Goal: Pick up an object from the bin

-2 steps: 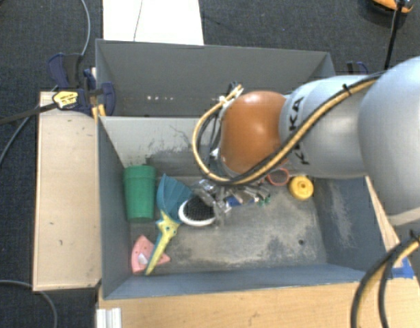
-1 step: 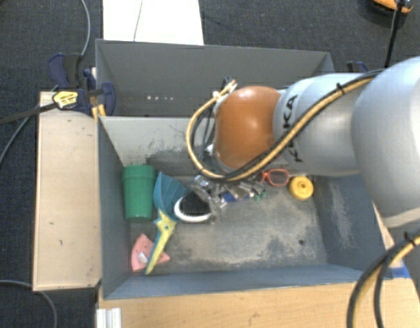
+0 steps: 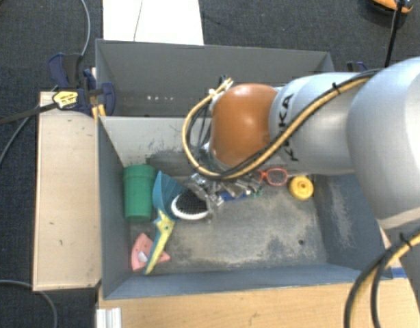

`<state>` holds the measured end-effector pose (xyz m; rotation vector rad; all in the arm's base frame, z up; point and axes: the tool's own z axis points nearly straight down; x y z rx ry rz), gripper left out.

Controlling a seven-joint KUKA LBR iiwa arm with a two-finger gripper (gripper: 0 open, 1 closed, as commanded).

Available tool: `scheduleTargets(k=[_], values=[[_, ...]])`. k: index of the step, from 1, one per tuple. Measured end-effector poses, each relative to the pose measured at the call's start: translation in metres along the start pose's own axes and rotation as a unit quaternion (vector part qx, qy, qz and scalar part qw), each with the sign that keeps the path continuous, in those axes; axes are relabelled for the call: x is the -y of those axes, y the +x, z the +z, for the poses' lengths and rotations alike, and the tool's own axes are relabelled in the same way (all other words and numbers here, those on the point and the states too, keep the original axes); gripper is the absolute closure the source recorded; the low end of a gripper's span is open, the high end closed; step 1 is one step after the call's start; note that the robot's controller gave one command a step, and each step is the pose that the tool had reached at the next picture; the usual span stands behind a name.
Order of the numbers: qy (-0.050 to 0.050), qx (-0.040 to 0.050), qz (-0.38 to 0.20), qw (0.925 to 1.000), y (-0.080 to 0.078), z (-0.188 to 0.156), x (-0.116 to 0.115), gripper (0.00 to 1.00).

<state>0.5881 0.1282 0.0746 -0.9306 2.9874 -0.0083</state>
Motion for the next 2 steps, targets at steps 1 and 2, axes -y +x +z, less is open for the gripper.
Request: scheduleTargets(k=[1,2], values=[[-0.002,-0.0019,-0.003,1.0000,0.008,-0.043,-0.001,1.00],[0.001,0.0048,-0.006,1.0000,0.002,-0.075,0.002,1.00]])
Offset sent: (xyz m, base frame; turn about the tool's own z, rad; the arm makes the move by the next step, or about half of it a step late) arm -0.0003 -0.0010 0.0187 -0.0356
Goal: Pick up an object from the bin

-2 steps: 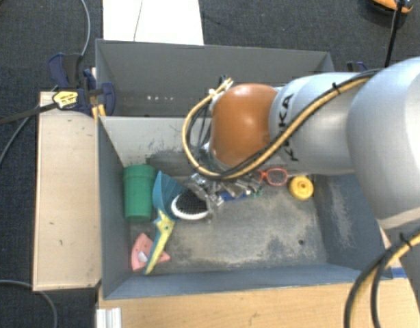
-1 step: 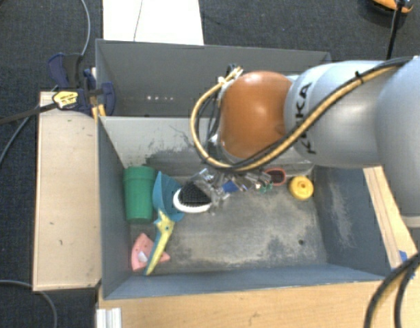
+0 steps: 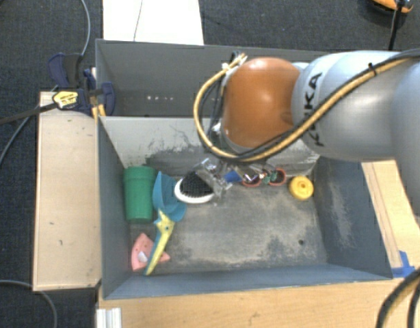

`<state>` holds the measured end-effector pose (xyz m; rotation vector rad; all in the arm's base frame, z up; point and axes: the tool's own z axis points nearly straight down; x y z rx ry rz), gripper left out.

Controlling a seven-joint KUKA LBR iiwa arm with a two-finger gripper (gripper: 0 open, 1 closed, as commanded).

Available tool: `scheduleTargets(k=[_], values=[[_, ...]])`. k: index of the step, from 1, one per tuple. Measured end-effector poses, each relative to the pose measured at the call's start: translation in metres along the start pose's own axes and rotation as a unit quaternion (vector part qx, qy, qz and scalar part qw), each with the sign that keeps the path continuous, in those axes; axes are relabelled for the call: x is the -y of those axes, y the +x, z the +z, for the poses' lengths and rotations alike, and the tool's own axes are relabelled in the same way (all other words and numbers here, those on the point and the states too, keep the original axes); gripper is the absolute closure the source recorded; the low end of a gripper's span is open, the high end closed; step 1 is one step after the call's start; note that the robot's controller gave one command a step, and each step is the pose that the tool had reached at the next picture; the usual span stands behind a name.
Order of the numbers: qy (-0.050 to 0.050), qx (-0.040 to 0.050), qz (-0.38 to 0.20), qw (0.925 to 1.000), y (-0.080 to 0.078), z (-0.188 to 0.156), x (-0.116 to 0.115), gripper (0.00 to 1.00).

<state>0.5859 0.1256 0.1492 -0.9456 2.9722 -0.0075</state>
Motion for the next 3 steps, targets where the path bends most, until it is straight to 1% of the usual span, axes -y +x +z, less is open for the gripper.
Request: scheduleTargets(k=[1,2,3], values=[[-0.001,-0.0017,-0.003,1.0000,-0.003,0.055,-0.003,1.00],[-0.004,-0.0071,-0.003,1.0000,-0.001,0.051,-0.005,1.00],[0.000,0.0013,-0.003,1.0000,-0.009,0.023,-0.004,1.00]])
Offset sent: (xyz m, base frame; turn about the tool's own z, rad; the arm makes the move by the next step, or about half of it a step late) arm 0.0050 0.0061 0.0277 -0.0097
